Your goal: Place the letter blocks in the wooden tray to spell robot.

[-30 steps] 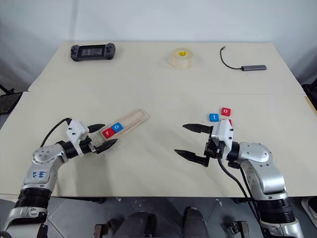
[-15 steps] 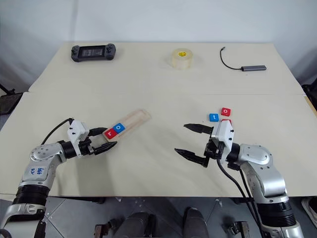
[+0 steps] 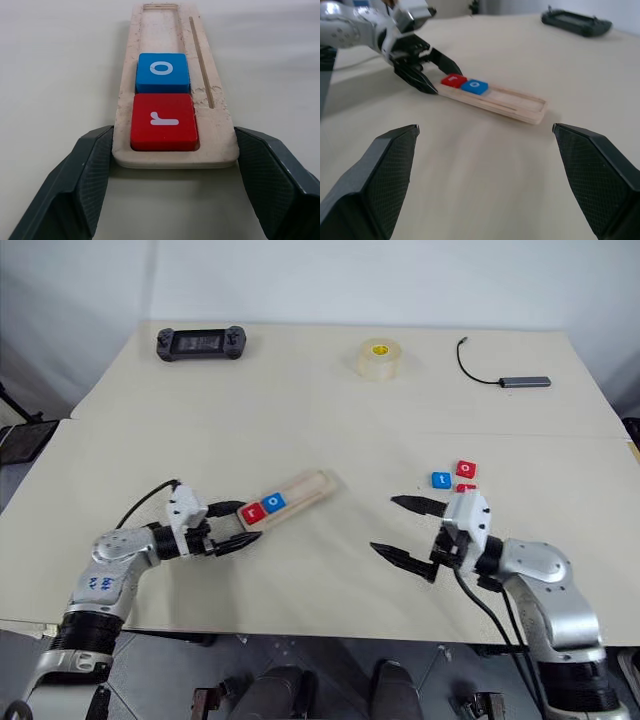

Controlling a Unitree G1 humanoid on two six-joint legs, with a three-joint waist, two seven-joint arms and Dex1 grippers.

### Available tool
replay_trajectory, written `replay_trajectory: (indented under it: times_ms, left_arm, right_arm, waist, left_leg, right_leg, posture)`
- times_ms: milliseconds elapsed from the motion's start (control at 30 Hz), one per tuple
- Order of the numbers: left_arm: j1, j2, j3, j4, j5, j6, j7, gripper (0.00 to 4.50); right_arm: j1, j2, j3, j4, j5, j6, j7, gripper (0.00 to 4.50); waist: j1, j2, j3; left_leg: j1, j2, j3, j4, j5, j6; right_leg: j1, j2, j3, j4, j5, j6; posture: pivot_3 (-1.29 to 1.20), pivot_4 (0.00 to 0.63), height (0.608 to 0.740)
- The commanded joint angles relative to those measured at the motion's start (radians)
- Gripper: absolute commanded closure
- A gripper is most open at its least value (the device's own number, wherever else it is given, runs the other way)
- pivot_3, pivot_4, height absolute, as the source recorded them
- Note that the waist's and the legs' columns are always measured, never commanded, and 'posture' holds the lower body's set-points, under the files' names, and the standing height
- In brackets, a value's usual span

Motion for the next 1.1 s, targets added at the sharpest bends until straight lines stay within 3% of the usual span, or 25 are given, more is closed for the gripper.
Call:
replay_trajectory:
  times_ms: [33, 200, 433, 833, 933, 1100]
  left_arm:
    - [-0.073, -0.015, -0.083, -0.042, 0.036, 0.014, -0.047, 1.09]
    - [-0.207, -0.087, -0.209, 0.092, 0.132, -0.027, -0.075, 1.09]
    - [-0.316, -0.168, -0.264, 0.241, 0.161, -0.092, -0.153, 1.09]
    - [-0.339, -0.133, -0.234, 0.349, 0.158, -0.159, -0.260, 1.09]
    - [-0.335, -0.141, -0.218, 0.354, 0.148, -0.174, -0.266, 0.12]
    - [-0.285, -0.116, -0.124, 0.310, 0.091, -0.220, -0.235, 0.05]
  right_arm:
    - [0.081, -0.043, -0.100, -0.057, 0.034, 0.005, 0.005, 0.00]
    - [0.241, -0.072, -0.228, -0.080, 0.048, 0.005, -0.009, 0.00]
    - [0.382, -0.059, -0.325, -0.123, 0.058, -0.002, -0.025, 0.00]
    - [0.460, -0.034, -0.344, -0.136, 0.061, -0.034, -0.035, 0.00]
    - [0.475, -0.018, -0.352, -0.121, 0.053, -0.054, -0.048, 0.00]
    - [0.482, 0.053, -0.419, -0.066, 0.050, -0.099, -0.129, 0.00]
  waist:
    - [0.002, 0.000, 0.000]
    - [0.002, 0.000, 0.000]
    - [-0.002, -0.001, 0.001]
    - [-0.002, -0.001, 0.001]
    - [-0.002, -0.001, 0.001]
    - [-0.002, -0.001, 0.001]
  left_leg:
    - [0.000, 0.000, 0.000, 0.000, 0.000, 0.000]
    - [0.001, -0.001, 0.000, 0.000, 0.000, 0.001]
    - [0.001, 0.000, 0.001, 0.000, 0.001, 0.001]
    - [0.001, 0.000, 0.001, 0.000, 0.001, 0.002]
    - [0.001, 0.000, 0.001, 0.000, 0.001, 0.002]
    - [0.001, 0.000, 0.001, 0.000, 0.001, 0.002]
  right_leg:
    - [0.000, 0.000, 0.000, 0.000, 0.000, 0.000]
    - [0.003, 0.000, -0.002, -0.002, 0.000, 0.001]
    - [0.003, 0.001, -0.001, -0.002, 0.001, 0.001]
    - [0.003, 0.000, -0.001, -0.002, 0.001, 0.002]
    - [0.003, 0.000, -0.001, -0.002, 0.001, 0.002]
    - [0.003, 0.000, -0.001, -0.002, 0.001, 0.002]
  posture:
    - [0.00, 0.150, 0.740]
    - [0.00, 0.150, 0.740]
    - [0.00, 0.150, 0.740]
    - [0.00, 0.150, 0.740]
    - [0.00, 0.150, 0.740]
    - [0.00, 0.150, 0.740]
